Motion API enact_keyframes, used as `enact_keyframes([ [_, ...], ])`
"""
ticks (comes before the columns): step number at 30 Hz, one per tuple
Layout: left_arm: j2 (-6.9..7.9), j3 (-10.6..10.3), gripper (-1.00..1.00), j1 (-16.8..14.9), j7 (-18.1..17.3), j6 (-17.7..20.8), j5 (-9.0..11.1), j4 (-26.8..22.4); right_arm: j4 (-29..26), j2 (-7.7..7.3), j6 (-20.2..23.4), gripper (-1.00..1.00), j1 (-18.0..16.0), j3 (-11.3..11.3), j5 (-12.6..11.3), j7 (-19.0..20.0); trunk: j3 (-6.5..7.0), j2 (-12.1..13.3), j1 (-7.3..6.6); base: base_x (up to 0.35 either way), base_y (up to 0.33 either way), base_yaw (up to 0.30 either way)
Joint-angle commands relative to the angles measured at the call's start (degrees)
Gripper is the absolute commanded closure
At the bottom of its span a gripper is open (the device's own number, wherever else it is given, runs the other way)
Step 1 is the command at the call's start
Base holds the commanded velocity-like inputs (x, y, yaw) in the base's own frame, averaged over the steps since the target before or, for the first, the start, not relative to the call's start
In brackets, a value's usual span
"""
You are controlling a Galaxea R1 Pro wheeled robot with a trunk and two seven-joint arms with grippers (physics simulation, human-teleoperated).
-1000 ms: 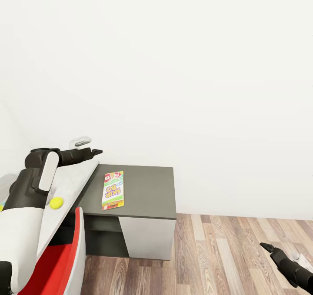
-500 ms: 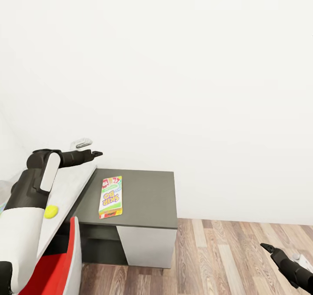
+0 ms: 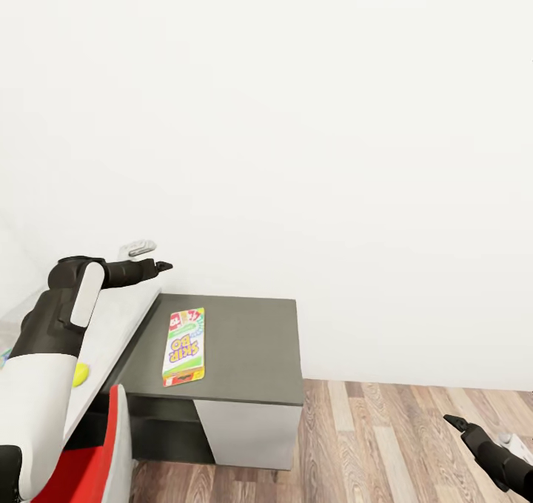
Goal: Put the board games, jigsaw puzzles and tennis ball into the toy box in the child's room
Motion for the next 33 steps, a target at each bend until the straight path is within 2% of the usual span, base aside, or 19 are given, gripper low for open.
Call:
enact_keyframes([
  [1, -0.01, 0.1, -1.0, -0.1, -0.5, 0.3, -0.4, -0.1, 0.0, 0.02, 0.3, -1.0, -0.1, -0.1, 0.0, 0.1, -0.12, -0.1, 0.04, 0.003, -0.165, 0.0],
  [8, -0.08, -0.1, -1.0, -0.1, -0.5, 0.3, -0.5, -0.2, 0.0, 0.26, 0.3, -1.0, -0.1, -0.1, 0.0, 0.0, -0.12, -0.1, 0.04, 0.001, -0.072, 0.0],
  [14, -0.89, -3.9, -1.0, -0.2, 0.2, 0.2, -0.4, 1.3, 0.0, 0.37, 0.3, -1.0, -0.1, -0.1, 0.1, 0.0, -0.12, -0.1, 0.04, 0.0, -0.007, 0.0],
  [17, -1.01, -5.0, -1.0, -0.2, 2.8, 0.2, -0.4, 4.4, 0.0, 0.49, 0.3, -1.0, -0.1, -0.1, 0.6, 0.0, -0.12, -0.1, 0.04, 0.0, -0.001, 0.0],
  [19, -1.08, -5.3, -1.0, -0.3, 5.3, 0.1, -0.3, 7.7, 0.0, 0.59, 0.3, -1.0, -0.1, -0.1, 2.1, 0.0, -0.12, -0.1, 0.04, 0.0, 0.0, 0.0],
  [22, -1.54, -5.5, -1.0, -0.4, 7.1, 0.0, -0.2, 10.6, 0.0, 0.66, 0.2, -1.0, -0.1, -0.2, 4.5, 0.0, -0.12, -0.1, 0.04, 0.0, 0.0, 0.0],
  [28, -2.04, -5.6, -1.0, -0.5, 8.0, -0.1, -0.3, 13.4, 0.0, 0.74, 0.3, -1.0, -0.1, -0.3, 5.9, 0.0, -0.12, -0.1, 0.04, 0.0, 0.0, 0.0],
  [33, -2.42, -5.6, -1.0, -1.1, 8.2, -1.8, -0.6, 19.0, 0.0, 0.75, 0.2, -1.0, -0.1, -0.2, 6.1, 0.0, -0.12, -0.1, 0.04, 0.0, 0.0, 0.0],
])
